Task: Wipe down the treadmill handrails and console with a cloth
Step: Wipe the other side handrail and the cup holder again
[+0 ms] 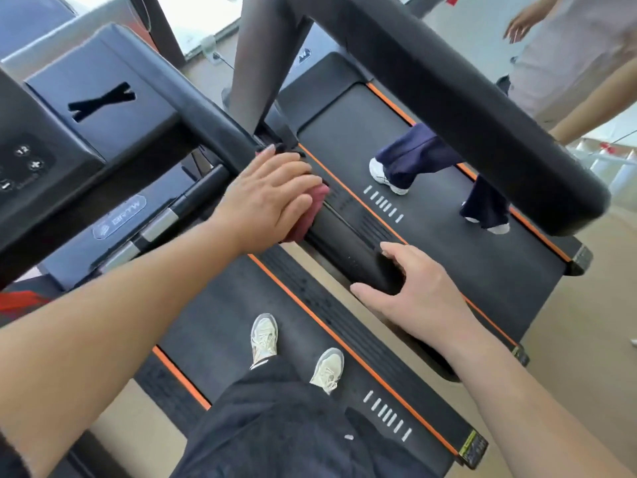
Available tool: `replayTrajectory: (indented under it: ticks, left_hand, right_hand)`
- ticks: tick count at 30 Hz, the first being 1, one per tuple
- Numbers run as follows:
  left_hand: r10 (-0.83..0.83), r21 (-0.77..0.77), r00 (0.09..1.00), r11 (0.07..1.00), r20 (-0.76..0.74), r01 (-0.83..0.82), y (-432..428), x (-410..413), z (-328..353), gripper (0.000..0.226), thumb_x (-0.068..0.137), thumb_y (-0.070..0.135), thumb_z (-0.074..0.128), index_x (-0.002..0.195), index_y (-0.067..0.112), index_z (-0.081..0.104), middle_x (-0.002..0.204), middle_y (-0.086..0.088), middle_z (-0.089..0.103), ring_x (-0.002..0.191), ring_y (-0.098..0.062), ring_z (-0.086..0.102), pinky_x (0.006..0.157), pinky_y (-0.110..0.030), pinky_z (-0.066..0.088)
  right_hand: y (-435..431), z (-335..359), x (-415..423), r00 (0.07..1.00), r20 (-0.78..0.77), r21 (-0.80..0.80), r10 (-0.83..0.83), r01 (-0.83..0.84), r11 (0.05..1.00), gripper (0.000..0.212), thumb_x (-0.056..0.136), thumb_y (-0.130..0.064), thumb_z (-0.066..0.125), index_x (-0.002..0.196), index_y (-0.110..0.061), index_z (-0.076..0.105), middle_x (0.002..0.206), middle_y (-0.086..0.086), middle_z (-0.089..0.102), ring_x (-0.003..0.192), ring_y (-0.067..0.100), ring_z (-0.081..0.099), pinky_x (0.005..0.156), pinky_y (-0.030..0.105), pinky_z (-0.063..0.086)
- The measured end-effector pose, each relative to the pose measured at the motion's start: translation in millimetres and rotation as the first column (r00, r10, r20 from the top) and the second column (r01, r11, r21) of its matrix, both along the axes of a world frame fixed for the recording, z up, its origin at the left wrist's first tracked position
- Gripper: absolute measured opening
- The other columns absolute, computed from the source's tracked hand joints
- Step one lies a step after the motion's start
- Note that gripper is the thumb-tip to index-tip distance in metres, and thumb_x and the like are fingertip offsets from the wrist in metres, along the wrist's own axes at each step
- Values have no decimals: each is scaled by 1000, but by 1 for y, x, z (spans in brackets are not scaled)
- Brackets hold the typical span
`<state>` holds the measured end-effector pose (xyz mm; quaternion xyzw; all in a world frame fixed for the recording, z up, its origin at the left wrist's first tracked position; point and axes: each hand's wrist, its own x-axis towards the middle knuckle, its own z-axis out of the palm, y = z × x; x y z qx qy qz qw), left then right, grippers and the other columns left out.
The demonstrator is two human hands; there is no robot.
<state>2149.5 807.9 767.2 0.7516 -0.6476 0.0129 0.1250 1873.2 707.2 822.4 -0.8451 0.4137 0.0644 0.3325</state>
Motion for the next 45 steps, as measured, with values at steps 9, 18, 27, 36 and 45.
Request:
replayTrajectory:
  ticks: [9, 18, 27, 36, 45]
  left_hand:
    - [-247, 49, 968, 968, 38, 246, 3, -49, 5, 44, 109, 38, 36, 146, 22, 54, 148, 0, 55, 144, -26, 42, 127, -49, 16]
    - [-207, 12, 978, 978, -40, 208, 0, -127, 1, 42, 107, 37, 41, 143, 23, 57, 145, 2, 56, 144, -27, 42, 126, -53, 18]
    - [106, -80, 989, 990, -106, -115, -14, -216, -2, 37, 102, 36, 45, 129, 19, 65, 137, -2, 59, 142, -33, 42, 124, -55, 16]
    - [204, -85, 978, 975, -43, -207, -23, -218, 6, 34, 104, 36, 45, 119, 16, 67, 127, -4, 63, 135, -32, 48, 123, -54, 20]
    - [-376, -124, 927, 919, 15, 375, -21, -282, 1, 36, 104, 43, 49, 125, 21, 68, 128, -3, 65, 129, -29, 55, 121, -47, 29]
  right_hand:
    - [-1, -12, -81, 981, 131, -79, -146, 157, 984, 34, 92, -47, 64, 117, -25, 71, 113, -20, 64, 109, 1, 58, 95, 23, 46]
    - [-2, -19, -131, 929, 143, 15, -340, 341, 940, 38, 100, -33, 47, 67, -16, 50, 71, 0, 52, 73, 21, 51, 70, 45, 48]
    - [4, -29, -141, 874, 253, 57, -414, 414, 908, 39, 105, -37, 44, 87, -15, 72, 91, -7, 70, 92, 9, 62, 82, 30, 49]
    - [4, -32, -160, 793, 319, 275, -520, 447, 851, 40, 102, -50, 35, 109, -37, 73, 111, -21, 73, 116, 1, 62, 109, 39, 46]
    - [-5, -32, -179, 715, 341, 346, -610, 508, 789, 41, 108, -39, 40, 141, -22, 56, 132, -6, 64, 125, 8, 58, 114, 45, 43]
